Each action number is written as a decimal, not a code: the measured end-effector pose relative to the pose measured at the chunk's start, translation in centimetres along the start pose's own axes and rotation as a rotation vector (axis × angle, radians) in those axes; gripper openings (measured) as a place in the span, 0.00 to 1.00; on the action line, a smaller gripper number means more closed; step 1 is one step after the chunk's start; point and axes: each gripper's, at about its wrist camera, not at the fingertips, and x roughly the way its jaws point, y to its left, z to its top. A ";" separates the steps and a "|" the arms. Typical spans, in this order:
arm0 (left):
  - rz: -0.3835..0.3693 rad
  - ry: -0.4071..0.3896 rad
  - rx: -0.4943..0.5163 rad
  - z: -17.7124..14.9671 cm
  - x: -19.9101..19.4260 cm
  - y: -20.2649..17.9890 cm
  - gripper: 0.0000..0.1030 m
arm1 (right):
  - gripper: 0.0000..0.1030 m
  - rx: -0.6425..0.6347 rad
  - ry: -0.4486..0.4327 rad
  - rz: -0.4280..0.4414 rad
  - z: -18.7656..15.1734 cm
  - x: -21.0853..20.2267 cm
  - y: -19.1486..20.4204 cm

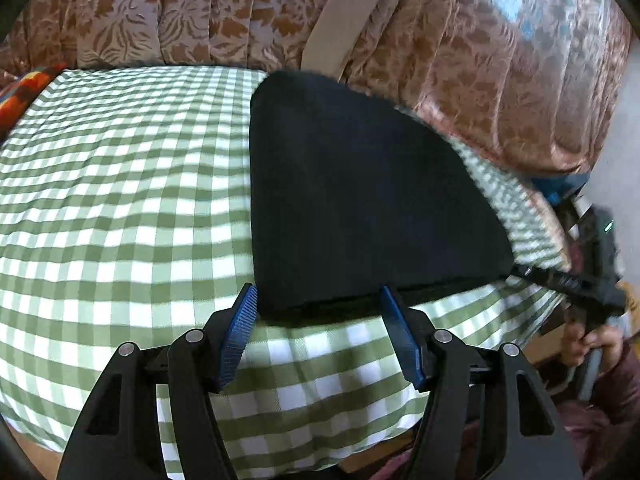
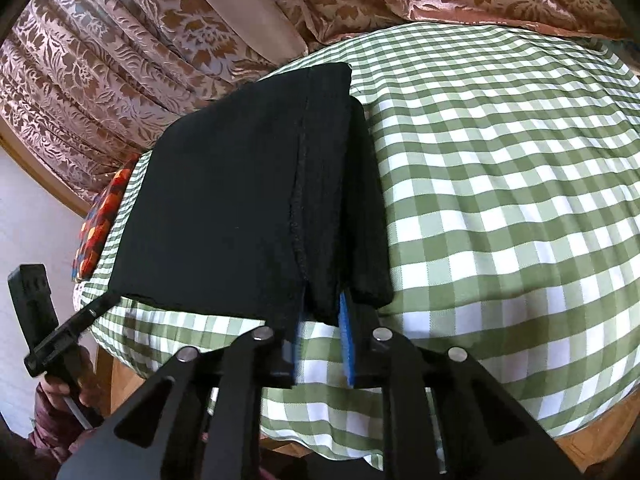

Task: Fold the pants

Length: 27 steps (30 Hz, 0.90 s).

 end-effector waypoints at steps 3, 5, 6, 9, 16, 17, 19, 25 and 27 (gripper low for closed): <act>-0.024 -0.050 -0.055 1.0 -1.3 1.3 0.60 | 0.26 -0.023 -0.002 0.014 0.4 -0.8 0.4; -0.009 -0.076 -0.085 2.1 -1.8 2.1 0.60 | 0.47 -0.025 -0.026 0.016 0.9 -1.7 0.5; -0.006 -0.088 -0.102 2.6 -2.0 2.4 0.60 | 0.50 -0.022 -0.043 0.012 1.2 -2.2 0.5; 0.008 -0.097 -0.107 5.0 -1.6 3.1 0.63 | 0.51 0.003 -0.094 0.024 2.5 -3.2 0.5; -0.110 -0.024 -0.186 11.6 3.9 6.6 0.69 | 0.51 -0.055 -0.132 0.116 4.6 -2.5 3.9; -0.141 -0.019 -0.204 12.2 4.6 7.1 0.69 | 0.51 -0.066 -0.112 0.120 4.8 -1.7 4.3; -0.211 0.000 -0.247 13.4 6.3 8.3 0.69 | 0.51 -0.075 -0.085 0.111 5.1 -0.4 4.6; -0.338 0.112 -0.329 15.2 12.2 10.9 0.69 | 0.40 -0.060 -0.036 0.063 4.7 2.1 3.1; -0.431 0.142 -0.373 15.2 13.5 11.6 0.69 | 0.39 -0.041 -0.026 0.074 4.6 2.5 2.4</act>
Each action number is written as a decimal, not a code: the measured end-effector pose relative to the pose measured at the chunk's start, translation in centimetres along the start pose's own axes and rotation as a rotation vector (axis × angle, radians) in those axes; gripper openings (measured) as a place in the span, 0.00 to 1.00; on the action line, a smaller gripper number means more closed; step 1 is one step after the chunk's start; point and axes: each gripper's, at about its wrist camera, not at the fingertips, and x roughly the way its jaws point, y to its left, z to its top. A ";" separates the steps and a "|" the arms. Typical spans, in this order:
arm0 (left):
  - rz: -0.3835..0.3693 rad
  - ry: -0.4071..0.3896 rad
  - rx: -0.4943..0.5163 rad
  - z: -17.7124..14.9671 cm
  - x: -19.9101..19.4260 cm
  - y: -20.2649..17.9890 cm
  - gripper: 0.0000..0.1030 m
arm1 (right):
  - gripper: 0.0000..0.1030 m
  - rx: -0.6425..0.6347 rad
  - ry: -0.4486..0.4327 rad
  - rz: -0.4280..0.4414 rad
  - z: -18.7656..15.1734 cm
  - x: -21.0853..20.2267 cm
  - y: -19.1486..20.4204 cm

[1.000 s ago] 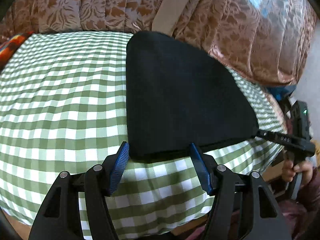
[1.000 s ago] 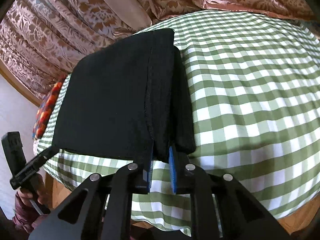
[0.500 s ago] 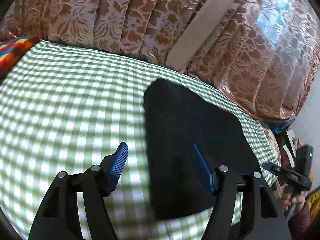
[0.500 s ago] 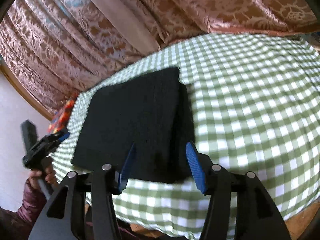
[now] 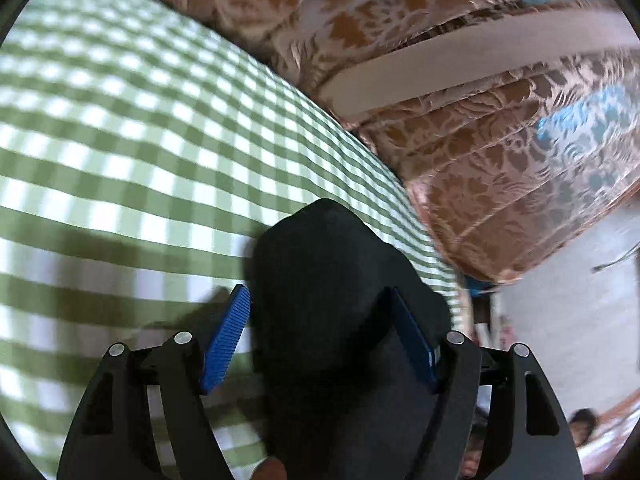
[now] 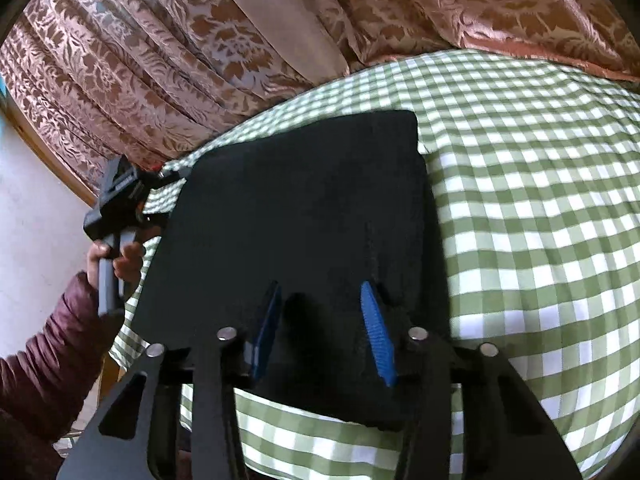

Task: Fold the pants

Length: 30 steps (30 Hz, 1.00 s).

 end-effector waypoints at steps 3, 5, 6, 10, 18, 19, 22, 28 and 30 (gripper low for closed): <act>-0.049 0.026 -0.016 0.3 0.9 0.2 0.71 | 0.39 0.001 0.004 0.006 0.0 0.1 -0.2; -0.036 0.001 0.021 0.2 0.7 -0.6 0.55 | 0.39 0.007 0.004 0.014 0.0 0.1 -0.3; -0.013 -0.034 0.055 0.0 0.2 -1.3 0.41 | 0.39 0.010 0.002 0.018 -0.1 -0.1 -0.5; 0.250 -0.161 0.290 -2.5 -0.4 -6.3 0.29 | 0.38 0.032 0.003 0.038 -0.2 0.3 -0.8; 0.493 -0.133 0.340 -3.2 1.9 -6.8 0.39 | 0.34 0.026 0.006 0.036 -0.1 0.3 -0.7; 0.487 -0.139 0.340 -3.4 1.3 -6.9 0.42 | 0.34 0.028 0.006 0.041 -0.1 0.3 -0.7; 0.461 -0.171 0.342 -4.2 -1.1 -7.5 0.52 | 0.43 0.044 0.004 0.082 0.2 -0.5 -0.7; 0.365 -0.163 0.318 -7.8 -4.2 -6.7 0.69 | 0.72 0.064 -0.060 0.063 1.5 -2.7 -0.9; 0.337 -0.136 0.303 -9.1 -4.1 -6.0 0.70 | 0.79 0.090 -0.040 0.066 1.8 -2.0 -1.7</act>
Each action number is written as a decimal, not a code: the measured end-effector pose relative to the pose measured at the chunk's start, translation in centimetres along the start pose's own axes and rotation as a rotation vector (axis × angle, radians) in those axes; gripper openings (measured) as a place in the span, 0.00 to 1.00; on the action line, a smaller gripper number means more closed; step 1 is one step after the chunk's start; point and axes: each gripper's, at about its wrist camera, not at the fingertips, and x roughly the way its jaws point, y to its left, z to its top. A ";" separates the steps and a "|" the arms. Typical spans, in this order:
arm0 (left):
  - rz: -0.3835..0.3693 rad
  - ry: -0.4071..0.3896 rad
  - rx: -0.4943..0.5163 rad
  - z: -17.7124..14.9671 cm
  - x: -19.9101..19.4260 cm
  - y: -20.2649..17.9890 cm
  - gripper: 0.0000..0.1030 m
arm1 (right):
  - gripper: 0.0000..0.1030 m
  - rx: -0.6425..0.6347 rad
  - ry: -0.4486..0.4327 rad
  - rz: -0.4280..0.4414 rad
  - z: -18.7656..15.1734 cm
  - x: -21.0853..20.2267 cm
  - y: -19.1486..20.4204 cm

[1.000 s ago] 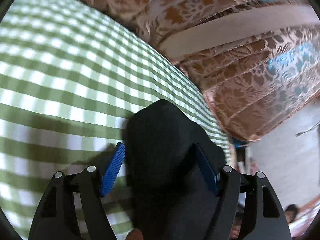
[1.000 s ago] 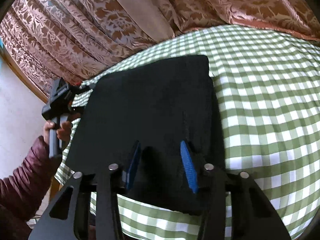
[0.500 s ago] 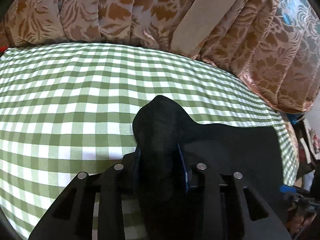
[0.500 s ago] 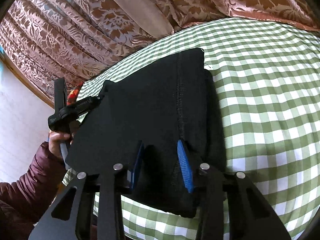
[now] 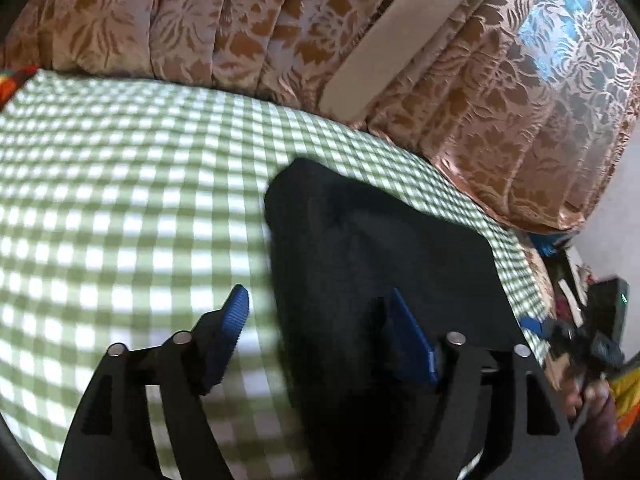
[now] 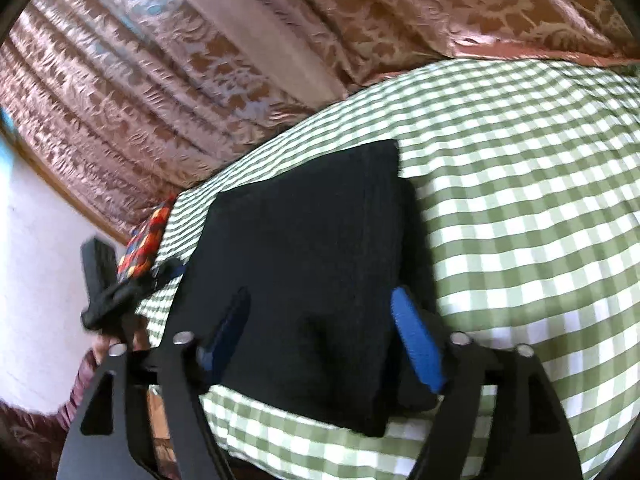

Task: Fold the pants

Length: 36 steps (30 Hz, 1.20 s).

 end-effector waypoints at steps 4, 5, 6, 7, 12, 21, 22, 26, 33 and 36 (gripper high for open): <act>-0.069 0.034 -0.072 -1.9 0.7 0.6 0.71 | 0.81 0.031 0.056 0.001 0.5 2.1 -1.6; -0.086 0.047 -0.085 -2.1 0.9 0.7 0.72 | 0.82 0.038 0.067 0.010 0.5 2.6 -2.0; -0.104 0.054 -0.093 -2.3 1.2 0.7 0.72 | 0.82 0.038 0.069 0.001 0.7 3.0 -2.3; -0.116 0.062 -0.104 -2.4 1.5 0.9 0.73 | 0.82 0.037 0.077 0.001 0.9 3.4 -2.5; -0.202 0.111 -0.123 -1.6 3.3 0.7 0.73 | 0.78 0.100 0.154 0.095 1.3 6.2 -4.6; -0.275 0.037 -0.071 -2.4 0.9 -0.9 0.32 | 0.40 -0.075 0.124 0.074 2.1 3.7 -0.6; -0.271 0.026 -0.058 -2.1 0.3 -1.2 0.32 | 0.40 -0.086 0.121 0.078 2.4 3.7 -0.2; -0.254 -0.041 -0.013 0.2 -1.6 -1.5 0.32 | 0.40 -0.139 0.106 0.103 5.3 5.1 1.5; -0.127 -0.088 0.058 7.7 -0.8 0.7 0.33 | 0.40 -0.178 0.105 0.117 12.2 11.2 3.4; -0.090 -0.085 0.045 10.9 0.3 2.7 0.34 | 0.41 -0.183 0.109 0.121 15.2 14.3 4.2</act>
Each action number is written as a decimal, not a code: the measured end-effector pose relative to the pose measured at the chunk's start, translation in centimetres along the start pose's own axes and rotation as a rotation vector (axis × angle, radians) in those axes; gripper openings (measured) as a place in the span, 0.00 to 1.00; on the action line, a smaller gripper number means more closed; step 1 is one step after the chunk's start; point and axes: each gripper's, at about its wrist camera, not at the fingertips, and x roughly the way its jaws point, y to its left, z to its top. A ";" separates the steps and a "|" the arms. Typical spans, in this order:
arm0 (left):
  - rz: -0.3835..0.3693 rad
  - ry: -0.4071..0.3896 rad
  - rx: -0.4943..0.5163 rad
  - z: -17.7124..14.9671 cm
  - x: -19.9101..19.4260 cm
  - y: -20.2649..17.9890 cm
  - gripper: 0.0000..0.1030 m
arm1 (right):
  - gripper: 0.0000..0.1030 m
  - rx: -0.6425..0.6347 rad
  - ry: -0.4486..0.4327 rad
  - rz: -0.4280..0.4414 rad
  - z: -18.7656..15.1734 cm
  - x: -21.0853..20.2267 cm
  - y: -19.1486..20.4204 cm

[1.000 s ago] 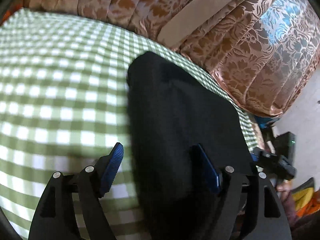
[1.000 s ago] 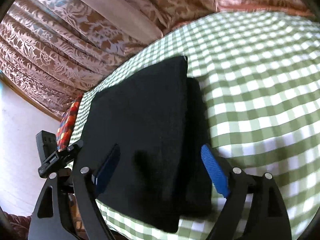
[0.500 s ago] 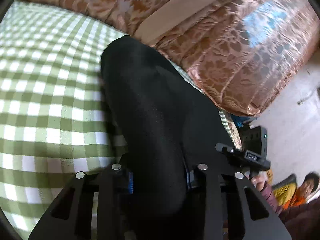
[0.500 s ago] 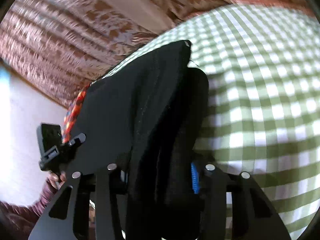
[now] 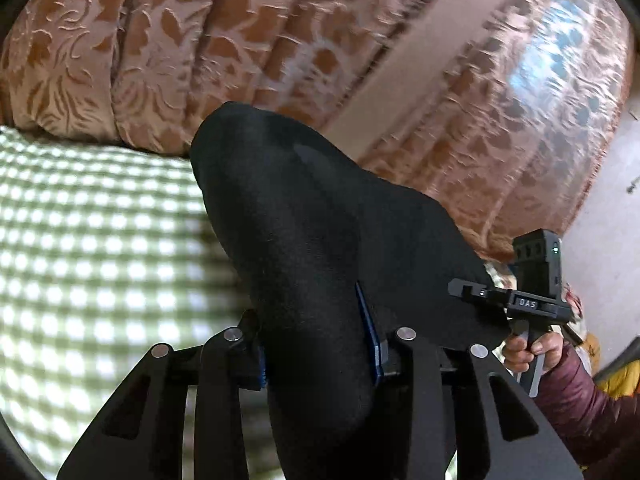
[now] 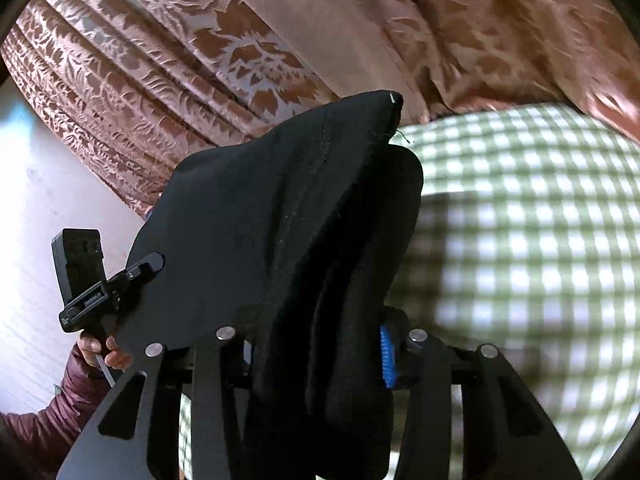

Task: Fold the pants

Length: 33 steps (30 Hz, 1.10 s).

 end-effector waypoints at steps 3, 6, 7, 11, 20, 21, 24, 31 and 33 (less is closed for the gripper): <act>0.046 0.008 -0.026 2.1 1.5 2.4 0.37 | 0.43 0.024 0.016 -0.001 1.8 2.9 -1.4; 0.107 0.063 -0.095 2.4 4.1 6.1 0.39 | 0.49 0.090 0.087 -0.061 0.9 7.0 -5.0; 0.151 0.091 -0.099 2.0 5.0 7.0 0.43 | 0.57 0.131 0.072 -0.011 0.3 7.4 -6.2; 0.112 0.084 -0.221 -0.4 6.4 10.3 0.52 | 0.59 0.132 0.046 0.010 -0.1 7.1 -6.6; 0.311 -0.064 -0.060 -0.1 1.9 4.8 0.52 | 0.60 -0.085 -0.035 -0.266 0.4 2.6 -1.7; 0.332 -0.085 -0.038 -0.3 1.3 4.3 0.52 | 0.53 -0.129 -0.052 -0.293 0.0 2.0 -0.7; 0.388 -0.115 0.001 -1.6 0.5 2.8 0.52 | 0.35 -0.194 -0.075 -0.279 -1.3 1.4 1.4; 0.497 -0.050 0.007 -4.2 3.5 2.0 0.52 | 0.30 -0.155 -0.023 -0.379 -3.0 5.2 0.1; 0.523 -0.052 0.003 -4.1 3.6 1.5 0.52 | 0.31 -0.159 -0.044 -0.393 -3.2 5.4 0.3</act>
